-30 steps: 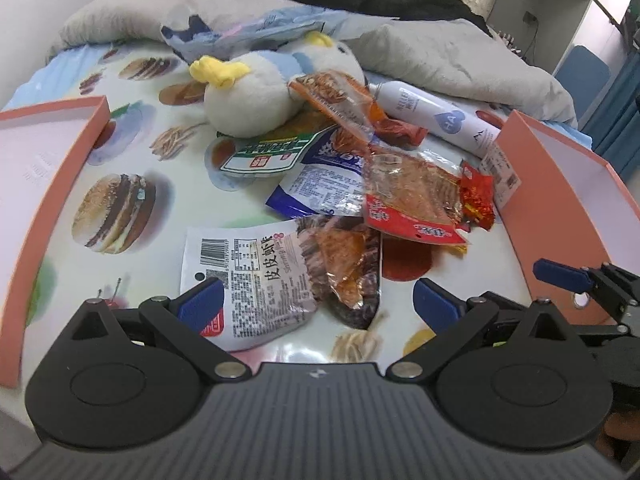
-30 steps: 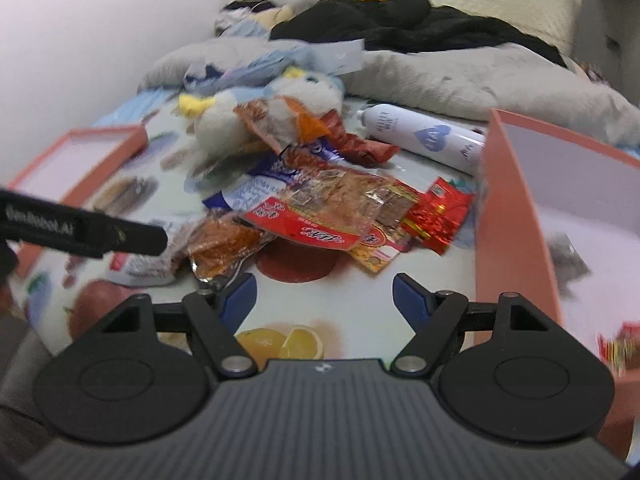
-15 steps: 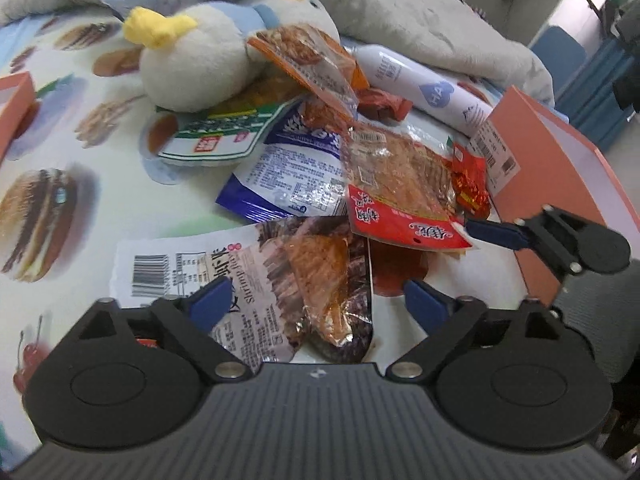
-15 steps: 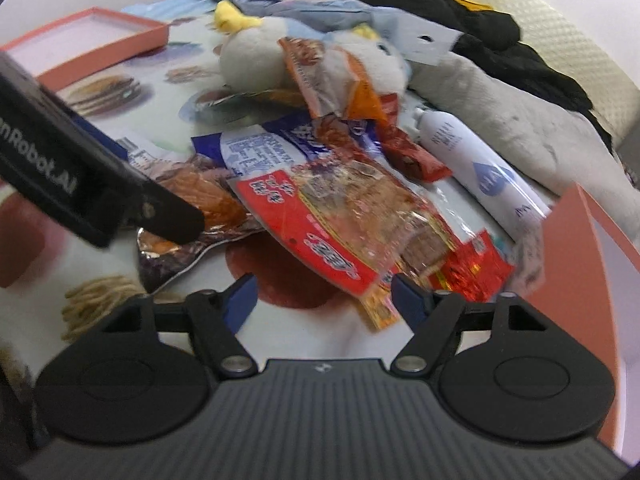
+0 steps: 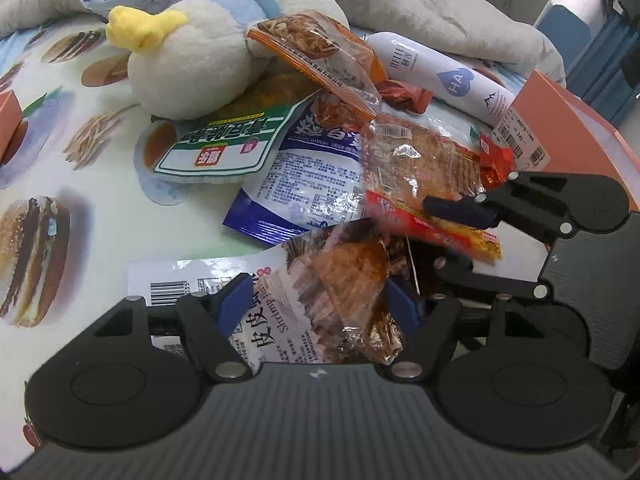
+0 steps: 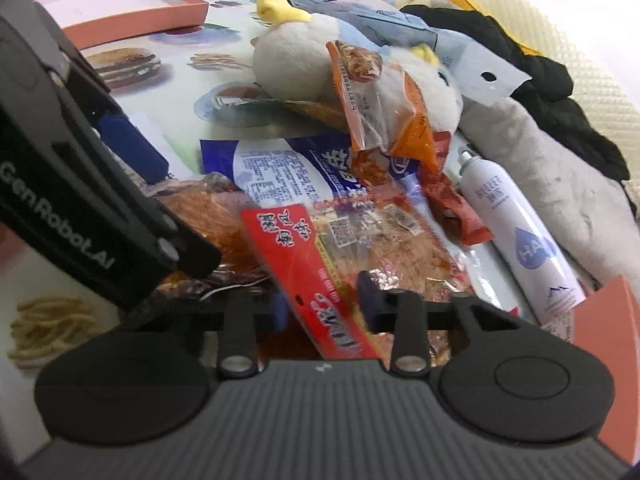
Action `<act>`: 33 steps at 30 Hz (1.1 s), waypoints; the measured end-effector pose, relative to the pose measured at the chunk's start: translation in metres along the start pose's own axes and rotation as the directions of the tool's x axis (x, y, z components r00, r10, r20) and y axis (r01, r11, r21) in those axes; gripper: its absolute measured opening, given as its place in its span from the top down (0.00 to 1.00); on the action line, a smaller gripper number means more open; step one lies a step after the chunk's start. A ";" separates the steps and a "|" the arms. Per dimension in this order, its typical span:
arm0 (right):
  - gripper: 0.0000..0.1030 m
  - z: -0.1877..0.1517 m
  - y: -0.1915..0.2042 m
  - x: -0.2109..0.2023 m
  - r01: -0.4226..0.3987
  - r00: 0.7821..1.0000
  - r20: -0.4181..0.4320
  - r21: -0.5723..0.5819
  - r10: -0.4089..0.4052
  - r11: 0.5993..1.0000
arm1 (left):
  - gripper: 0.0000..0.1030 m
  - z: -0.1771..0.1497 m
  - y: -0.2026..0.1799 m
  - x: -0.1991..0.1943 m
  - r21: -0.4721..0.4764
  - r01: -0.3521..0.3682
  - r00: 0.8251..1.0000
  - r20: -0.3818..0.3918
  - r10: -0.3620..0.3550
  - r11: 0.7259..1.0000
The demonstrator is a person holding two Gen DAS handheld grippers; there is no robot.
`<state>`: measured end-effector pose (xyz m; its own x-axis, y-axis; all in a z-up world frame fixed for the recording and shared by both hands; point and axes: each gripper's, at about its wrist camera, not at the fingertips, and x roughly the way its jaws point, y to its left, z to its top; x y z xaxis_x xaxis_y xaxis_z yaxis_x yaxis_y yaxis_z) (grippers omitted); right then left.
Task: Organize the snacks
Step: 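Grasp the jerky packet with left tool while right tool grasps a thin packet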
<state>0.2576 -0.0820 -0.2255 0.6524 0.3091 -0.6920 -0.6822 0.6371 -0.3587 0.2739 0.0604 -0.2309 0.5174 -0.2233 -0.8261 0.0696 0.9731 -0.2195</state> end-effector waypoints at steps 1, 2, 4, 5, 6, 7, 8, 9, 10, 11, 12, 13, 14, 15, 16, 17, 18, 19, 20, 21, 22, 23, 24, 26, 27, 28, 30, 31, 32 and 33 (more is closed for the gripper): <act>0.86 0.000 0.001 0.001 0.006 1.000 -0.008 -0.006 -0.006 1.000 | 0.26 0.000 -0.001 0.001 0.015 -0.003 1.000 -0.004 0.003 1.000; 0.88 -0.001 0.003 0.002 0.013 1.000 -0.012 -0.010 -0.013 1.000 | 0.26 0.000 -0.002 0.001 0.024 -0.004 1.000 -0.006 0.004 1.000; 0.94 -0.002 0.004 -0.001 0.020 1.000 -0.014 -0.010 -0.020 1.000 | 0.26 0.001 -0.002 0.001 0.019 0.000 1.000 -0.008 0.000 1.000; 0.96 -0.002 0.003 -0.002 0.023 1.000 -0.013 0.006 -0.023 1.000 | 0.26 0.002 -0.001 0.001 0.015 0.004 1.000 -0.008 -0.004 1.000; 0.96 -0.003 0.001 -0.004 0.020 1.000 -0.014 0.022 -0.019 1.000 | 0.26 0.002 0.000 0.001 0.013 0.008 1.000 -0.006 -0.008 1.000; 0.97 -0.004 0.000 -0.007 0.020 1.000 -0.012 0.035 -0.020 0.999 | 0.26 0.002 0.000 0.001 0.014 0.010 1.000 -0.005 -0.010 1.000; 0.97 -0.004 -0.001 -0.010 0.024 1.000 -0.009 0.044 -0.024 0.999 | 0.26 0.002 0.001 0.000 0.018 0.012 1.000 -0.003 -0.012 1.000; 0.97 -0.005 -0.002 -0.013 0.030 1.000 -0.006 0.053 -0.029 0.998 | 0.26 0.002 0.001 -0.001 0.018 0.014 1.000 0.001 -0.014 1.000; 0.97 -0.005 -0.003 -0.015 0.034 0.999 -0.004 0.064 -0.034 0.997 | 0.26 0.001 0.002 -0.002 0.014 0.017 1.000 0.004 -0.017 1.000; 0.97 -0.006 -0.004 -0.018 0.038 0.999 -0.003 0.079 -0.038 0.996 | 0.26 0.001 0.003 -0.003 0.009 0.020 1.000 0.005 -0.020 1.000; 0.97 -0.007 -0.005 -0.020 0.039 0.999 -0.002 0.091 -0.039 0.995 | 0.26 0.000 0.003 -0.004 0.007 0.022 1.000 0.008 -0.022 1.000; 0.97 -0.007 -0.006 -0.023 0.043 0.999 0.000 0.104 -0.043 0.994 | 0.25 -0.001 0.002 -0.005 0.007 0.023 1.000 0.009 -0.023 1.000; 0.97 -0.008 -0.007 -0.025 0.048 0.999 0.003 0.114 -0.048 0.992 | 0.25 -0.001 0.002 -0.007 0.004 0.026 1.000 0.010 -0.026 1.000; 0.97 -0.009 -0.008 -0.028 0.053 0.999 0.006 0.123 -0.054 0.991 | 0.25 -0.002 0.002 -0.009 0.002 0.029 0.999 0.014 -0.029 1.000; 0.97 -0.009 -0.009 -0.031 0.057 0.998 0.010 0.133 -0.059 0.990 | 0.25 -0.002 0.001 -0.012 -0.001 0.028 0.999 0.022 -0.027 1.000; 0.97 -0.010 -0.010 -0.035 0.060 0.998 0.014 0.145 -0.062 0.988 | 0.25 -0.002 -0.001 -0.016 -0.002 0.023 0.999 0.036 -0.023 1.000; 0.97 -0.011 -0.011 -0.038 0.060 0.998 0.020 0.155 -0.064 0.986 | 0.24 -0.002 -0.002 -0.018 0.001 0.025 0.999 0.045 -0.025 1.000; 0.97 -0.012 -0.013 -0.041 0.063 0.997 0.023 0.170 -0.068 0.983 | 0.23 -0.002 -0.004 -0.019 0.003 0.028 0.999 0.046 -0.028 1.000; 0.97 -0.013 -0.014 -0.044 0.064 0.997 0.026 0.185 -0.070 0.981 | 0.23 -0.002 -0.006 -0.020 0.005 0.028 0.999 0.044 -0.028 1.000; 0.97 -0.014 -0.015 -0.046 0.065 0.997 0.030 0.197 -0.072 0.978 | 0.23 -0.003 -0.009 -0.020 0.009 0.027 0.999 0.044 -0.028 1.000; 0.97 -0.015 -0.016 -0.049 0.069 0.997 0.031 0.210 -0.077 0.975 | 0.23 -0.003 -0.011 -0.019 0.017 0.027 0.999 0.044 -0.028 1.000; 0.97 -0.016 -0.017 -0.052 0.071 0.996 0.033 0.219 -0.080 0.973 | 0.22 -0.005 -0.014 -0.017 0.028 0.018 0.999 0.041 -0.019 0.999; 0.97 -0.018 -0.018 -0.055 0.073 0.996 0.036 0.229 -0.083 0.971 | 0.20 -0.006 -0.017 -0.014 0.044 0.001 0.999 0.037 -0.003 0.999; 0.97 -0.020 -0.019 -0.061 0.078 0.995 0.041 0.247 -0.091 0.966 | 0.20 -0.010 -0.027 -0.012 0.112 -0.049 0.998 0.042 0.044 0.992; 0.97 -0.022 -0.019 -0.065 0.080 0.995 0.041 0.257 -0.093 0.963 | 0.20 -0.013 -0.031 -0.013 0.134 -0.061 0.997 0.054 0.055 0.989; 0.97 -0.023 -0.020 -0.067 0.082 0.995 0.039 0.264 -0.096 0.961 | 0.20 -0.016 -0.034 -0.013 0.150 -0.069 0.996 0.063 0.060 0.986; 0.97 -0.027 -0.022 -0.072 0.084 0.994 0.038 0.285 -0.099 0.955 | 0.20 -0.020 -0.040 -0.010 0.185 -0.094 0.994 0.067 0.083 0.978; 0.97 -0.028 -0.022 -0.074 0.084 0.994 0.038 0.294 -0.100 0.952 | 0.20 -0.021 -0.042 -0.009 0.193 -0.102 0.993 0.073 0.089 0.976; 0.97 -0.031 -0.022 -0.076 0.084 0.994 0.037 0.304 -0.100 0.949 | 0.20 -0.022 -0.042 -0.008 0.190 -0.105 0.993 0.077 0.092 0.976; 0.97 -0.033 -0.022 -0.077 0.084 0.994 0.034 0.315 -0.100 0.945 | 0.21 -0.023 -0.041 -0.007 0.179 -0.106 0.993 0.079 0.093 0.978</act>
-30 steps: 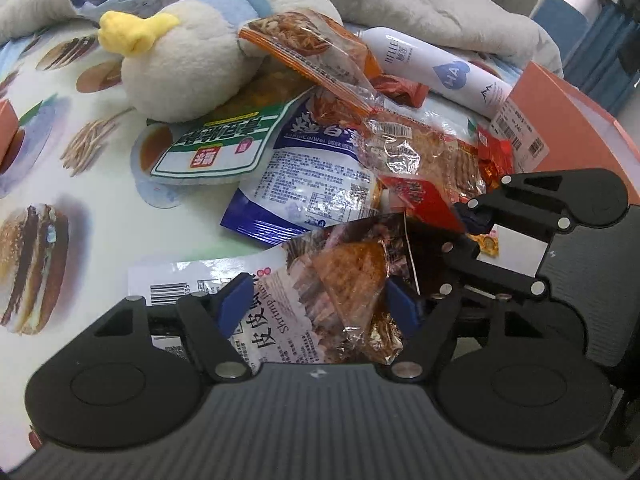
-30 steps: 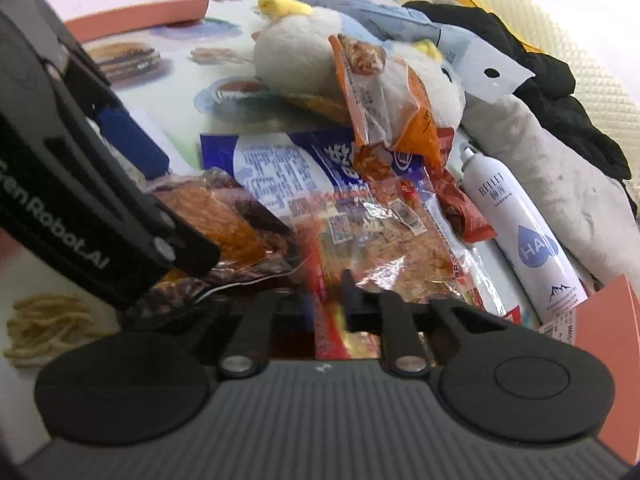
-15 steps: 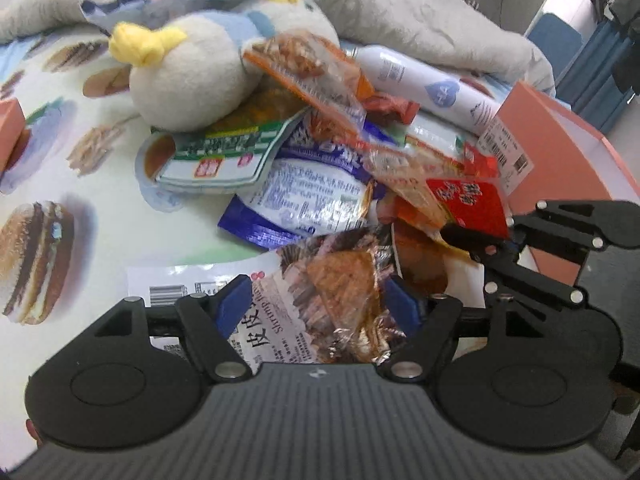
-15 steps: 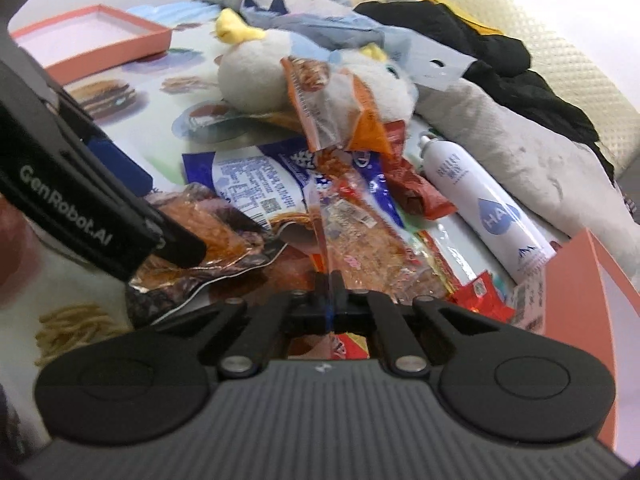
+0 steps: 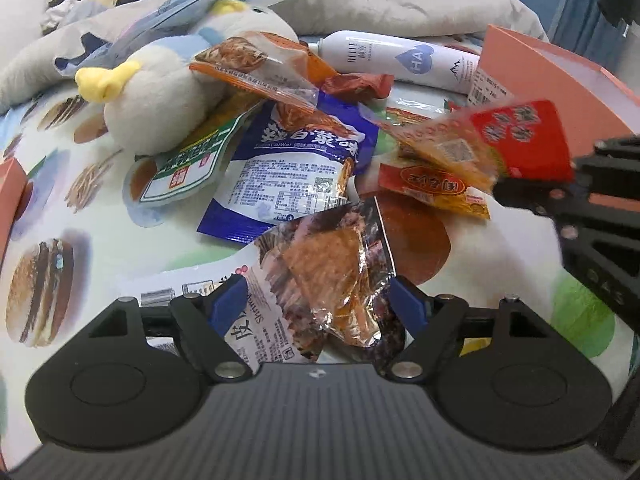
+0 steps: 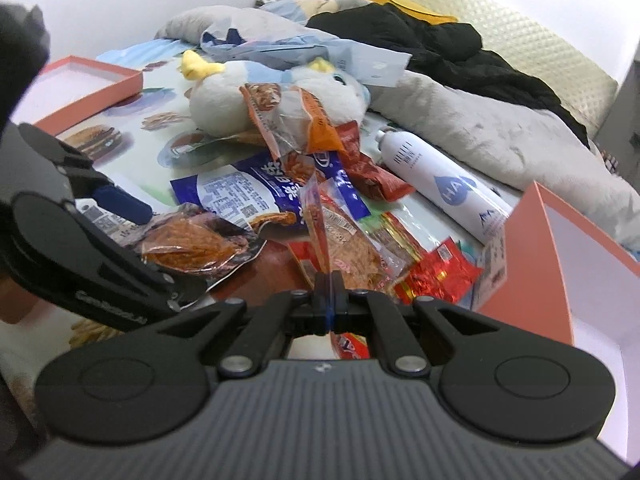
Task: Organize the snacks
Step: 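Grasp the jerky packet with left tool while right tool grasps a thin packet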
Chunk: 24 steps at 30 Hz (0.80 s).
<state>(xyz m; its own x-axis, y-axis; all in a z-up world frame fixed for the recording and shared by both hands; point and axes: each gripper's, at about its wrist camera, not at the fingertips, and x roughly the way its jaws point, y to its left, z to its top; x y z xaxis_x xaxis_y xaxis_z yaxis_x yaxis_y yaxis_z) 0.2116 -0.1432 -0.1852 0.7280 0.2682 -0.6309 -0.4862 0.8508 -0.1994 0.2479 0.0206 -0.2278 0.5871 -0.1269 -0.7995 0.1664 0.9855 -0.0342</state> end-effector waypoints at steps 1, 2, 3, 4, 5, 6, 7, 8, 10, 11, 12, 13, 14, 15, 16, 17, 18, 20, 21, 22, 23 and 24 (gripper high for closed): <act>0.97 -0.002 -0.001 -0.001 -0.002 1.000 -0.003 0.013 0.003 1.000 | 0.23 -0.001 0.001 0.001 -0.009 -0.003 1.000 0.002 0.003 1.000; 0.97 -0.004 -0.002 -0.002 -0.009 1.000 -0.005 0.029 0.009 1.000 | 0.25 -0.001 0.001 0.001 -0.012 -0.009 1.000 0.005 0.009 1.000; 0.97 -0.007 -0.004 -0.003 -0.018 1.000 -0.006 0.047 0.018 0.999 | 0.28 -0.001 0.001 0.001 -0.012 -0.016 1.000 0.006 0.016 1.000; 0.97 -0.008 -0.005 -0.004 -0.023 1.000 -0.008 0.060 0.024 0.998 | 0.38 -0.002 0.001 0.001 -0.013 -0.023 1.000 0.009 0.023 1.000; 0.97 -0.011 -0.006 -0.005 -0.030 0.999 -0.009 0.073 0.031 0.997 | 0.41 -0.002 0.001 -0.001 -0.019 -0.036 0.999 0.012 0.037 0.999; 0.97 -0.013 -0.006 -0.006 -0.034 0.999 -0.007 0.081 0.035 0.996 | 0.43 -0.002 0.002 -0.002 -0.024 -0.037 0.999 0.013 0.038 0.999; 0.97 -0.015 -0.006 -0.008 -0.035 0.999 -0.005 0.082 0.036 0.996 | 0.45 -0.002 0.002 -0.003 -0.027 -0.039 0.999 0.014 0.039 0.999; 0.97 -0.016 -0.006 -0.010 -0.035 0.999 -0.002 0.082 0.036 0.996 | 0.46 -0.003 0.002 -0.003 -0.027 -0.044 0.999 0.016 0.045 0.999; 0.97 -0.019 -0.005 -0.016 -0.037 0.999 0.006 0.084 0.036 0.996 | 0.51 -0.004 -0.001 -0.006 -0.026 -0.056 0.998 0.018 0.056 0.998; 0.97 -0.020 -0.005 -0.019 -0.037 0.999 0.007 0.088 0.037 0.995 | 0.52 -0.005 -0.002 -0.008 -0.033 -0.056 0.998 0.020 0.057 0.998; 0.97 -0.020 -0.006 -0.022 -0.040 0.999 0.008 0.097 0.039 0.995 | 0.54 -0.006 -0.004 -0.010 -0.041 -0.054 0.998 0.021 0.055 0.998; 0.97 -0.020 -0.007 -0.025 -0.043 0.999 0.010 0.105 0.042 0.994 | 0.55 -0.007 -0.004 -0.012 -0.049 -0.052 0.998 0.020 0.053 0.997; 0.97 -0.020 -0.008 -0.028 -0.044 0.999 0.013 0.112 0.042 0.993 | 0.56 -0.007 -0.005 -0.015 -0.060 -0.047 0.999 0.022 0.049 0.997; 0.97 -0.020 -0.008 -0.031 -0.040 0.999 0.014 0.115 0.039 0.993 | 0.57 -0.008 -0.006 -0.018 -0.076 -0.040 0.999 0.023 0.042 0.996; 0.97 -0.020 -0.008 -0.034 -0.037 0.999 0.016 0.117 0.035 0.992 | 0.57 -0.009 -0.006 -0.021 -0.092 -0.034 0.999 0.023 0.036 0.995; 0.97 -0.020 -0.009 -0.037 -0.033 0.999 0.017 0.122 0.031 0.992 | 0.57 -0.011 -0.007 -0.024 -0.115 -0.027 0.999 0.025 0.030 0.993; 0.97 -0.020 -0.010 -0.040 -0.029 0.999 0.019 0.134 0.026 0.991 | 0.57 -0.011 -0.007 -0.027 -0.132 -0.022 0.999 0.026 0.026 0.991; 0.97 -0.019 -0.014 -0.047 -0.022 1.000 0.024 0.161 0.018 0.987 | 0.57 -0.012 -0.008 -0.036 -0.163 -0.010 0.999 0.036 0.016 0.987; 0.97 -0.018 -0.015 -0.050 -0.018 1.000 0.026 0.175 0.014 0.984 | 0.57 -0.011 -0.009 -0.041 -0.175 -0.006 0.999 0.040 0.013 0.985; 0.97 -0.018 -0.018 -0.053 -0.015 1.000 0.026 0.193 0.010 0.981 | 0.57 -0.011 -0.010 -0.045 -0.184 -0.003 0.999 0.041 0.011 0.983; 0.97 -0.017 -0.020 -0.056 -0.016 1.000 0.026 0.213 0.011 0.977 | 0.57 -0.010 -0.011 -0.048 -0.193 0.002 0.999 0.039 0.005 0.981; 0.97 -0.017 -0.023 -0.058 -0.022 0.999 0.027 0.232 0.016 0.972 | 0.57 -0.010 -0.012 -0.051 -0.202 0.013 0.999 0.038 -0.005 0.979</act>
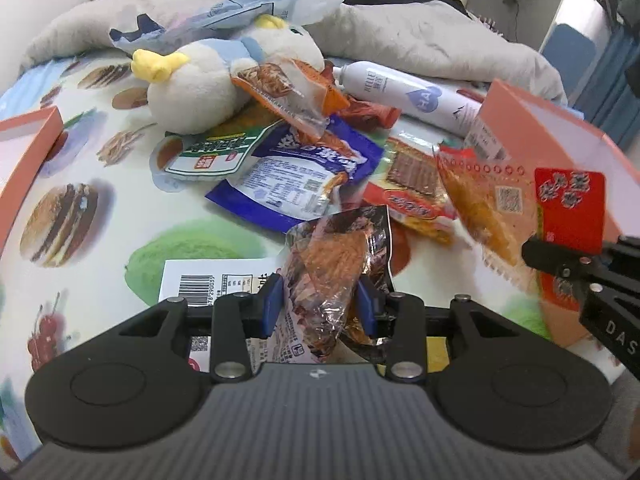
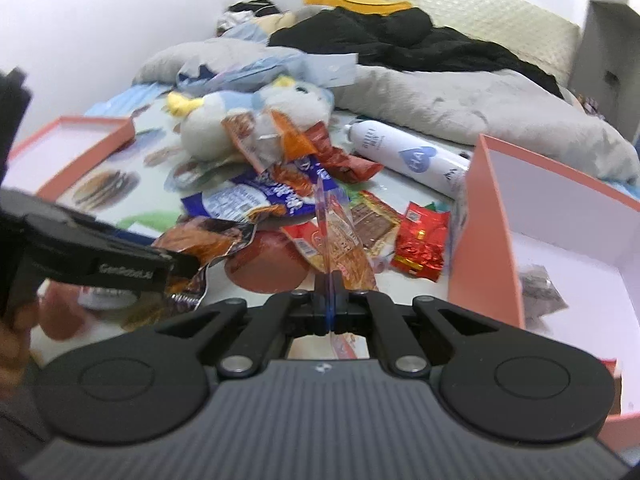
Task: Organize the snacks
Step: 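Grasp the jerky packet with left tool while right tool grasps a thin packet, then carry both held packets up toward the pink box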
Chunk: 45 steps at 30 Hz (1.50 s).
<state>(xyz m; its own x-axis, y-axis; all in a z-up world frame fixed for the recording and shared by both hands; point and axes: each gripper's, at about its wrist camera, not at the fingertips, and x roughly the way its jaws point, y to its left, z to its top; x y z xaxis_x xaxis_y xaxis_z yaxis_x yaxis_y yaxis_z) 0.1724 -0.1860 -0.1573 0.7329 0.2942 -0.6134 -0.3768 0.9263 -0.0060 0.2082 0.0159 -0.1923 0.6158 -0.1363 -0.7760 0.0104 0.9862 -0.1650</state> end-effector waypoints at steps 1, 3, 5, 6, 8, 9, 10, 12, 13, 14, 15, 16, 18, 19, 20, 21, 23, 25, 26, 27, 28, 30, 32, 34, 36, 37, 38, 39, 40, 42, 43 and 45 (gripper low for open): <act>0.97 0.001 -0.003 -0.002 -0.006 1.000 -0.001 0.022 0.006 1.000 | 0.57 0.000 -0.002 -0.003 -0.006 0.007 1.000 0.000 -0.007 1.000; 0.97 0.003 -0.007 -0.006 -0.006 1.000 -0.001 0.054 0.006 0.999 | 0.57 0.002 -0.005 -0.009 -0.016 0.009 1.000 0.005 -0.009 1.000; 0.97 0.004 -0.010 -0.010 -0.005 1.000 0.003 0.079 0.004 0.997 | 0.57 0.004 -0.007 -0.017 -0.028 0.018 1.000 0.012 -0.018 0.999; 0.97 0.005 -0.011 -0.011 -0.003 1.000 0.005 0.088 0.002 0.996 | 0.57 0.004 -0.008 -0.019 -0.031 0.023 1.000 0.014 -0.022 0.999; 0.97 0.006 -0.013 -0.015 -0.004 1.000 0.008 0.108 0.004 0.994 | 0.57 0.007 -0.011 -0.025 -0.028 0.027 1.000 0.014 -0.026 0.999; 0.97 0.007 -0.015 -0.016 -0.006 1.000 0.013 0.117 0.005 0.993 | 0.57 0.008 -0.012 -0.027 -0.025 0.030 0.999 0.017 -0.030 0.999; 0.97 0.008 -0.016 -0.018 -0.005 1.000 0.017 0.122 0.003 0.992 | 0.57 0.008 -0.014 -0.029 -0.022 0.032 0.999 0.020 -0.031 0.999; 0.97 0.011 -0.017 -0.021 -0.004 1.000 0.024 0.129 0.001 0.992 | 0.57 0.011 -0.018 -0.033 -0.019 0.032 0.999 0.022 -0.032 0.999; 0.97 0.012 -0.018 -0.022 -0.005 1.000 0.026 0.135 0.001 0.991 | 0.57 0.012 -0.019 -0.035 -0.021 0.035 0.999 0.022 -0.035 0.999; 0.97 0.013 -0.019 -0.023 -0.008 1.000 0.027 0.140 0.004 0.990 | 0.57 0.014 -0.021 -0.036 -0.024 0.041 0.999 0.022 -0.041 0.999; 0.97 0.015 -0.019 -0.024 -0.013 1.000 0.026 0.142 0.010 0.990 | 0.57 0.016 -0.022 -0.037 -0.026 0.046 0.999 0.021 -0.045 0.999; 0.97 0.016 -0.020 -0.025 -0.020 1.000 0.024 0.146 0.017 0.989 | 0.57 0.019 -0.024 -0.039 -0.026 0.053 0.998 0.021 -0.052 0.998; 0.97 0.019 -0.022 -0.027 -0.026 1.000 0.019 0.157 0.023 0.987 | 0.57 0.023 -0.027 -0.041 -0.023 0.064 0.998 0.023 -0.063 0.998; 0.97 0.021 -0.024 -0.028 -0.027 1.000 0.020 0.159 0.024 0.987 | 0.57 0.026 -0.030 -0.043 -0.020 0.067 0.997 0.025 -0.066 0.998; 0.97 0.023 -0.025 -0.029 -0.025 1.000 0.022 0.160 0.021 0.987 | 0.57 0.029 -0.032 -0.044 -0.016 0.068 0.997 0.028 -0.068 0.998; 0.97 0.025 -0.027 -0.030 -0.023 1.000 0.024 0.163 0.020 0.986 | 0.57 0.032 -0.035 -0.045 -0.010 0.069 0.997 0.032 -0.069 0.998; 0.97 0.029 -0.031 -0.034 -0.029 0.999 0.032 0.167 0.024 0.985 | 0.57 0.038 -0.039 -0.048 0.000 0.073 0.997 0.038 -0.072 0.997; 0.97 0.033 -0.034 -0.037 -0.031 0.999 0.038 0.167 0.025 0.986 | 0.57 0.044 -0.045 -0.052 0.009 0.075 0.996 0.047 -0.076 0.997; 0.97 0.036 -0.035 -0.038 -0.033 0.999 0.041 0.169 0.027 0.985 | 0.57 0.047 -0.047 -0.054 0.015 0.076 0.996 0.054 -0.077 0.997; 0.97 0.039 -0.038 -0.039 -0.039 0.999 0.044 0.173 0.032 0.984 | 0.57 0.050 -0.049 -0.056 0.018 0.077 0.995 0.058 -0.078 0.997; 0.97 0.041 -0.039 -0.040 -0.044 0.998 0.047 0.176 0.036 0.983 | 0.57 0.053 -0.051 -0.058 0.021 0.077 0.995 0.062 -0.079 0.997; 0.97 0.047 -0.043 -0.043 -0.051 0.998 0.055 0.178 0.042 0.983 | 0.57 0.060 -0.054 -0.061 0.024 0.081 0.994 0.069 -0.083 0.996; 0.97 0.054 -0.047 -0.046 -0.061 0.997 0.066 0.182 0.050 0.981 | 0.57 0.067 -0.056 -0.065 0.021 0.089 0.993 0.075 -0.090 0.996; 0.97 0.059 -0.053 -0.048 -0.075 0.995 0.072 0.193 0.062 0.978 | 0.57 0.075 -0.060 -0.068 0.023 0.097 0.992 0.079 -0.098 0.995; 0.97 0.066 -0.060 -0.050 -0.088 0.994 0.075 0.200 0.074 0.976 | 0.57 0.084 -0.067 -0.073 0.041 0.097 0.991 0.089 -0.100 0.994; 0.97 0.069 -0.062 -0.051 -0.093 0.994 0.078 0.203 0.079 0.975 | 0.57 0.088 -0.070 -0.075 0.050 0.098 0.990 0.093 -0.103 0.994; 0.97 0.072 -0.066 -0.051 -0.099 0.993 0.079 0.206 0.084 0.974 | 0.57 0.092 -0.074 -0.077 0.057 0.102 0.990 0.096 -0.107 0.993; 0.97 0.076 -0.070 -0.052 -0.108 0.992 0.081 0.213 0.093 0.971 | 0.57 0.098 -0.078 -0.079 0.062 0.106 0.989 0.099 -0.112 0.992; 0.97 0.080 -0.074 -0.053 -0.123 0.991 0.081 0.226 0.107 0.966 | 0.57 0.102 -0.081 -0.081 0.067 0.108 0.988 0.101 -0.114 0.992; 0.97 0.088 -0.083 -0.057 -0.146 0.988 0.084 0.240 0.129 0.960 | 0.57 0.114 -0.089 -0.086 0.077 0.115 0.987 0.108 -0.123 0.990; 0.97 0.092 -0.087 -0.059 -0.151 0.987 0.087 0.240 0.133 0.959 | 0.57 0.120 -0.092 -0.088 0.082 0.120 0.985 0.113 -0.129 0.989; 0.97 0.101 -0.094 -0.065 -0.164 0.985 0.096 0.236 0.145 0.958 | 0.57 0.131 -0.100 -0.094 0.094 0.130 0.982 0.127 -0.141 0.987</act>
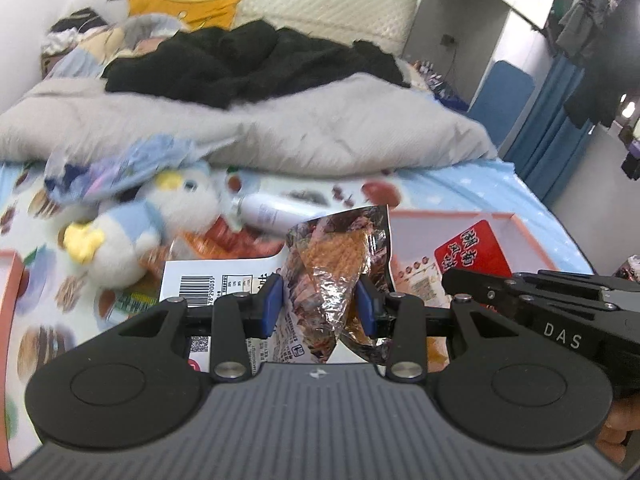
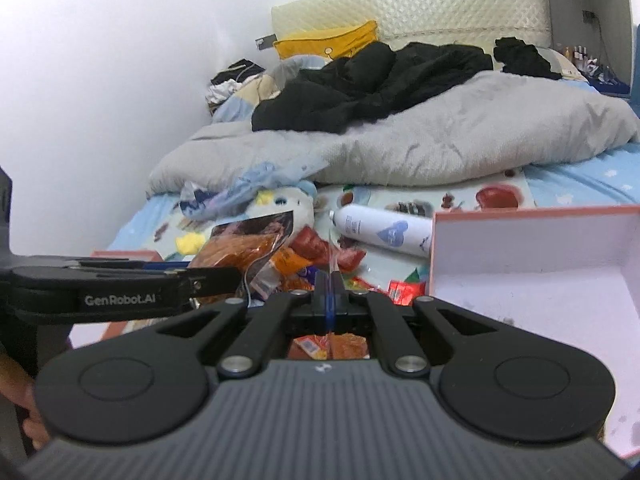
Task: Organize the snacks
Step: 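Carry both held packets up toward the pink box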
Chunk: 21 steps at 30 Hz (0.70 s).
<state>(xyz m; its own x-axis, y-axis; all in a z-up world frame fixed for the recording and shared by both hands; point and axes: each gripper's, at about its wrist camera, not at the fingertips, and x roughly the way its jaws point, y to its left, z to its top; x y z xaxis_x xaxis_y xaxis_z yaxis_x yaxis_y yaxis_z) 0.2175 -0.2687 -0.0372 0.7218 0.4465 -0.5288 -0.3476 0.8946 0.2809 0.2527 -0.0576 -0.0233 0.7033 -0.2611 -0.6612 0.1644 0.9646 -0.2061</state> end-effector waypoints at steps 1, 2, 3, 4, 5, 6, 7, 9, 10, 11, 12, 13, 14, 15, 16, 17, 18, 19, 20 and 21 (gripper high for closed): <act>0.97 0.005 -0.003 -0.003 -0.008 1.000 0.003 0.007 0.008 1.000 | 0.57 0.006 -0.004 -0.001 0.007 0.003 1.000 0.005 -0.003 1.000; 0.97 0.011 -0.006 -0.006 -0.015 1.000 0.004 0.016 0.015 1.000 | 0.57 0.012 -0.008 -0.001 0.011 0.008 1.000 0.009 -0.008 1.000; 0.97 0.016 -0.009 -0.009 -0.022 1.000 0.006 0.020 0.022 1.000 | 0.57 0.018 -0.011 -0.001 0.011 0.017 1.000 0.010 -0.017 1.000; 0.97 0.021 -0.012 -0.012 -0.023 1.000 0.009 0.021 0.023 1.000 | 0.57 0.023 -0.014 -0.002 0.011 0.026 1.000 0.011 -0.026 1.000; 0.97 0.025 -0.014 -0.015 -0.024 1.000 0.012 0.019 0.023 1.000 | 0.57 0.028 -0.019 -0.003 0.014 0.035 0.999 0.014 -0.035 0.999; 0.97 0.030 -0.017 -0.019 -0.025 1.000 0.015 0.014 0.025 1.000 | 0.57 0.033 -0.024 -0.003 0.019 0.041 0.999 0.017 -0.041 0.999; 0.97 0.035 -0.020 -0.022 -0.023 1.000 0.017 0.013 0.023 1.000 | 0.57 0.038 -0.028 -0.004 0.023 0.046 0.999 0.020 -0.046 0.999; 0.97 0.044 -0.027 -0.028 -0.019 1.000 0.022 0.015 0.019 1.000 | 0.57 0.048 -0.036 -0.004 0.026 0.065 0.998 0.026 -0.066 0.998; 0.97 0.049 -0.031 -0.031 -0.015 1.000 0.025 0.015 0.015 1.000 | 0.57 0.054 -0.041 -0.005 0.028 0.074 0.997 0.029 -0.075 0.997; 0.97 0.053 -0.034 -0.035 -0.014 1.000 0.028 0.016 0.013 1.000 | 0.57 0.058 -0.046 -0.005 0.033 0.083 0.996 0.030 -0.084 0.996; 0.97 0.056 -0.038 -0.038 -0.014 0.999 0.030 0.017 0.014 1.000 | 0.57 0.062 -0.051 -0.005 0.039 0.092 0.995 0.030 -0.093 0.995; 0.97 0.059 -0.042 -0.041 -0.012 0.999 0.031 0.019 0.011 1.000 | 0.57 0.066 -0.057 -0.004 0.045 0.101 0.994 0.030 -0.102 0.994; 0.97 0.062 -0.047 -0.044 -0.006 0.999 0.032 0.021 0.006 1.000 | 0.57 0.070 -0.064 -0.004 0.052 0.111 0.993 0.028 -0.113 0.992; 0.97 0.065 -0.052 -0.047 0.001 0.999 0.033 0.024 -0.002 1.000 | 0.57 0.072 -0.070 -0.002 0.057 0.121 0.992 0.026 -0.123 0.991; 0.97 0.067 -0.056 -0.051 0.012 0.999 0.034 0.026 -0.013 1.000 | 0.57 0.075 -0.078 0.000 0.064 0.131 0.991 0.024 -0.133 0.989; 0.97 0.068 -0.060 -0.054 0.025 0.999 0.035 0.021 -0.026 0.999 | 0.56 0.077 -0.085 0.003 0.069 0.139 0.990 0.020 -0.141 0.988; 0.97 0.069 -0.065 -0.056 0.039 0.999 0.037 0.017 -0.039 0.999 | 0.56 0.078 -0.091 0.007 0.071 0.148 0.989 0.015 -0.150 0.986; 0.97 0.069 -0.070 -0.059 0.053 0.998 0.036 0.018 -0.053 0.998 | 0.56 0.078 -0.099 0.011 0.074 0.160 0.987 0.007 -0.161 0.984; 0.97 0.068 -0.075 -0.060 0.061 0.998 0.032 0.020 -0.062 0.998 | 0.56 0.078 -0.107 0.017 0.076 0.170 0.985 -0.006 -0.170 0.983; 0.97 0.067 -0.080 -0.061 0.071 0.997 0.026 0.022 -0.071 0.997 | 0.56 0.077 -0.114 0.023 0.075 0.180 0.984 -0.020 -0.179 0.981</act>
<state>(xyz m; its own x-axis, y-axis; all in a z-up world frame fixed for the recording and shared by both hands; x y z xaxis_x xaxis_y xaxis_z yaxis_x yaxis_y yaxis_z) 0.2413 -0.3689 0.0267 0.7599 0.3809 -0.5267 -0.2820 0.9233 0.2607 0.3033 -0.1705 0.0408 0.6485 -0.4302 -0.6280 0.3399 0.9018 -0.2668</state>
